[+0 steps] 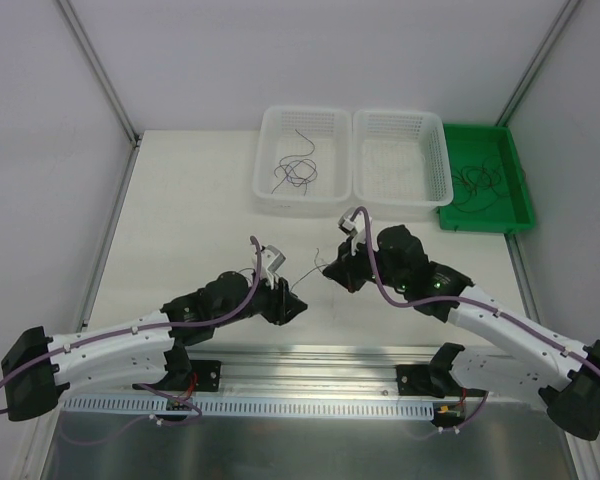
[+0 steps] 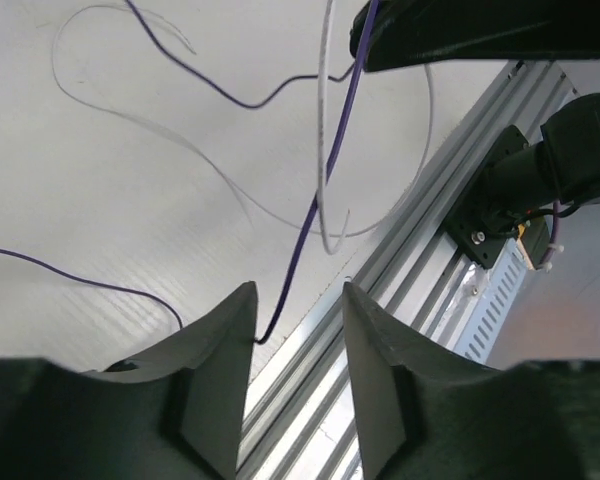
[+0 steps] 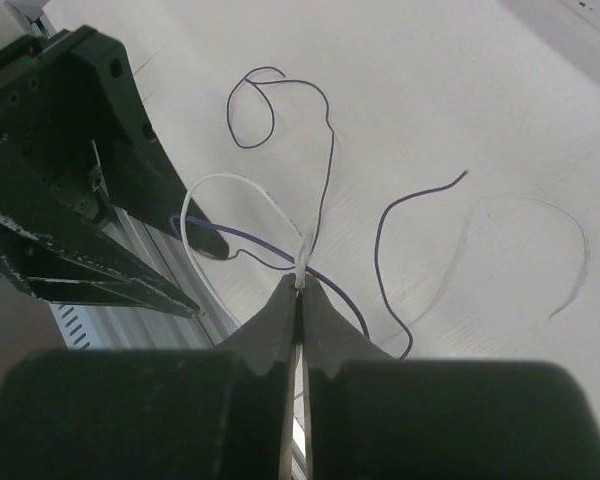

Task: Untangle the cables
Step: Untie the cable, then place the cable in the bin, then untie the cable.

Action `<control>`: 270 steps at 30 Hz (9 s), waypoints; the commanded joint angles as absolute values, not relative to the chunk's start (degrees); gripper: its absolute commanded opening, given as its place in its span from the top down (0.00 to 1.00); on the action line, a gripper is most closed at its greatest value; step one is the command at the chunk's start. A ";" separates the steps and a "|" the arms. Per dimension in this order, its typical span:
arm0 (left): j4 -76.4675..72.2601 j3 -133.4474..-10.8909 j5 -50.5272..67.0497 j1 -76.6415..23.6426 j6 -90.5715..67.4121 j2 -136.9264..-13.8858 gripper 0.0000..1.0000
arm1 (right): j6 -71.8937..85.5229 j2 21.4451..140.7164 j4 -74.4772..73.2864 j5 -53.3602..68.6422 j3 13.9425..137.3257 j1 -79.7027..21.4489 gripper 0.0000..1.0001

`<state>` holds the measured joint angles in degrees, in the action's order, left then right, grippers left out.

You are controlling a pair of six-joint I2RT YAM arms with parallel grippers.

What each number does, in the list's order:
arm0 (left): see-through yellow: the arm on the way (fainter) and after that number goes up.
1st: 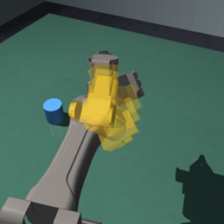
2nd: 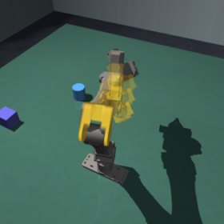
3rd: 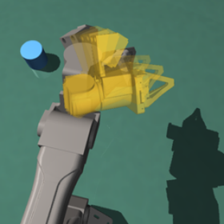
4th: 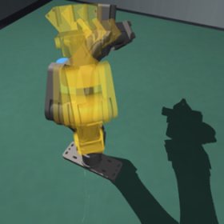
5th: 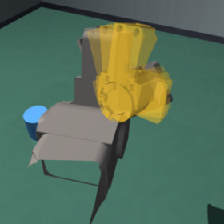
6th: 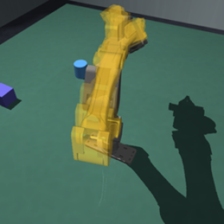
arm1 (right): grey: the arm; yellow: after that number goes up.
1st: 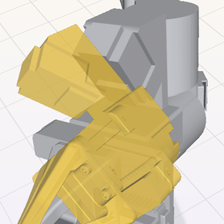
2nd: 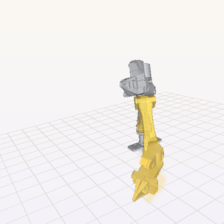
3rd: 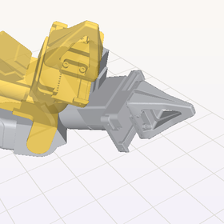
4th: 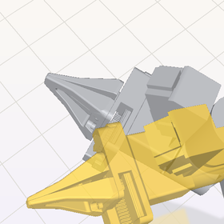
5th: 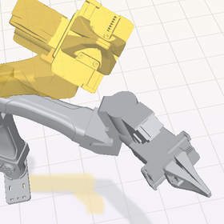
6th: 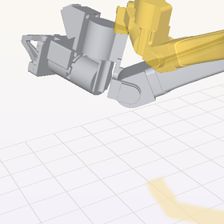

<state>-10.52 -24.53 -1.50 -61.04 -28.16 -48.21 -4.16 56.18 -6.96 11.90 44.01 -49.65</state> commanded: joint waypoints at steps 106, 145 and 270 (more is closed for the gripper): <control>27.86 -60.54 -29.98 -36.21 -36.75 -78.05 1.00 | 4.75 79.36 -2.90 17.93 37.70 -37.27 0.99; 14.15 -119.19 -9.15 -29.27 -9.57 -119.28 0.13 | 3.60 75.06 -0.26 17.75 34.80 -37.35 0.99; -4.40 -42.27 21.53 -57.57 -20.30 -61.78 1.00 | -12.39 43.94 -13.71 16.43 41.39 -49.13 0.99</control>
<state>-5.28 -39.38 17.72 -57.04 -21.41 -60.34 -9.06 43.68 -12.56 14.39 37.45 -48.66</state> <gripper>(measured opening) 0.009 0.019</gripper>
